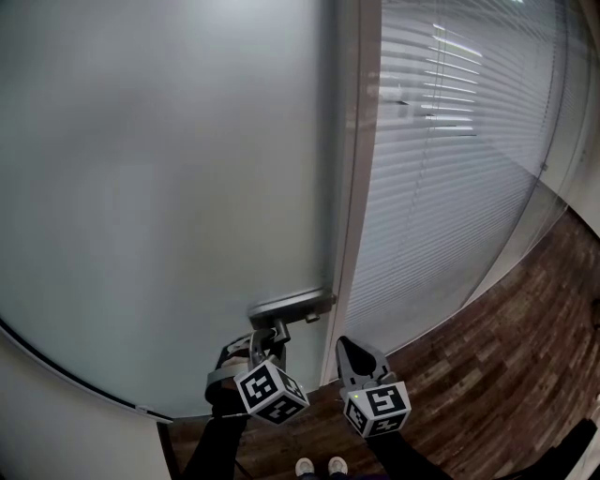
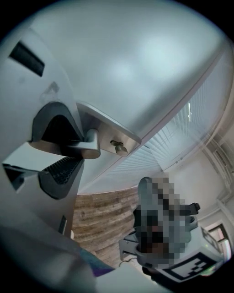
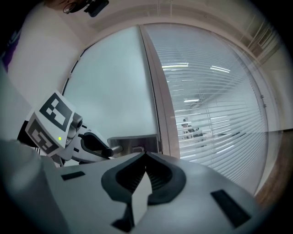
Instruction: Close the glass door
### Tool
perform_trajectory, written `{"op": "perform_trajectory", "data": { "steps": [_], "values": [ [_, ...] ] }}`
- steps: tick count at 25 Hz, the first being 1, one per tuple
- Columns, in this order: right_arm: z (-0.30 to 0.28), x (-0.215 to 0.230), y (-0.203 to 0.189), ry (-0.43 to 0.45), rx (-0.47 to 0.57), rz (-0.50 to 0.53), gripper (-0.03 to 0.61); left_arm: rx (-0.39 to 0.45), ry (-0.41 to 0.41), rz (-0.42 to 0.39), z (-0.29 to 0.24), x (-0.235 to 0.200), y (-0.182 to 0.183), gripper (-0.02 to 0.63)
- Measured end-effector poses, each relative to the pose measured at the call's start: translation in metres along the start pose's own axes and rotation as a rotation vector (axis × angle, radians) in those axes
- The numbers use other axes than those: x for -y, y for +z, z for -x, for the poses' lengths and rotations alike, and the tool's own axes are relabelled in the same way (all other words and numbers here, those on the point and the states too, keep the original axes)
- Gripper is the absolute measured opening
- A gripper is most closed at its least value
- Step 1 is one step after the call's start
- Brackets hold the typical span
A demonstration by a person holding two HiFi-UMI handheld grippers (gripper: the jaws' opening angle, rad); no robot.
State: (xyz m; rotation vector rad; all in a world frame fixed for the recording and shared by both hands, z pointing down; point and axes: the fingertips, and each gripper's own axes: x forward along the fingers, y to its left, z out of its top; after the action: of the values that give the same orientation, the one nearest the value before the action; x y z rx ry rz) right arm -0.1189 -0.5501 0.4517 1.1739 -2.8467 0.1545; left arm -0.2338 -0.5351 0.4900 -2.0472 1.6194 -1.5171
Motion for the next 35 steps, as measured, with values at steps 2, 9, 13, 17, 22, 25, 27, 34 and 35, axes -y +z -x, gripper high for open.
{"op": "perform_trajectory", "data": {
  "steps": [2,9,13,17,22,25,27,34,35],
  "values": [
    [0.000,0.000,-0.001,0.004,-0.003,0.003,-0.009,0.026,-0.005,0.050,0.000,0.001,-0.001,0.098],
    [-0.004,0.002,-0.003,0.003,-0.009,0.001,-0.009,0.064,0.037,0.143,-0.003,-0.003,0.000,0.100],
    [-0.004,0.000,-0.003,0.005,-0.010,0.001,-0.009,0.069,0.072,0.223,-0.006,-0.006,0.001,0.110],
    [-0.004,-0.002,-0.002,0.008,-0.006,0.003,-0.009,0.067,0.090,0.269,-0.009,-0.010,0.001,0.116],
    [-0.004,-0.001,-0.001,0.009,-0.004,0.005,-0.009,0.119,0.030,0.445,-0.014,-0.010,0.001,0.125],
    [-0.003,0.002,0.000,0.002,-0.004,0.008,-0.009,0.129,0.033,0.470,-0.013,-0.010,0.000,0.126],
    [-0.004,0.006,0.000,-0.009,-0.001,0.004,-0.009,0.132,0.032,0.479,-0.014,-0.012,0.001,0.126],
    [-0.007,0.003,0.000,0.003,0.000,0.003,-0.009,0.119,0.009,0.485,-0.020,-0.013,0.002,0.128],
    [-0.007,0.002,0.000,0.004,0.001,0.002,-0.009,0.117,0.009,0.484,-0.020,-0.014,0.001,0.127]
  ]
}}
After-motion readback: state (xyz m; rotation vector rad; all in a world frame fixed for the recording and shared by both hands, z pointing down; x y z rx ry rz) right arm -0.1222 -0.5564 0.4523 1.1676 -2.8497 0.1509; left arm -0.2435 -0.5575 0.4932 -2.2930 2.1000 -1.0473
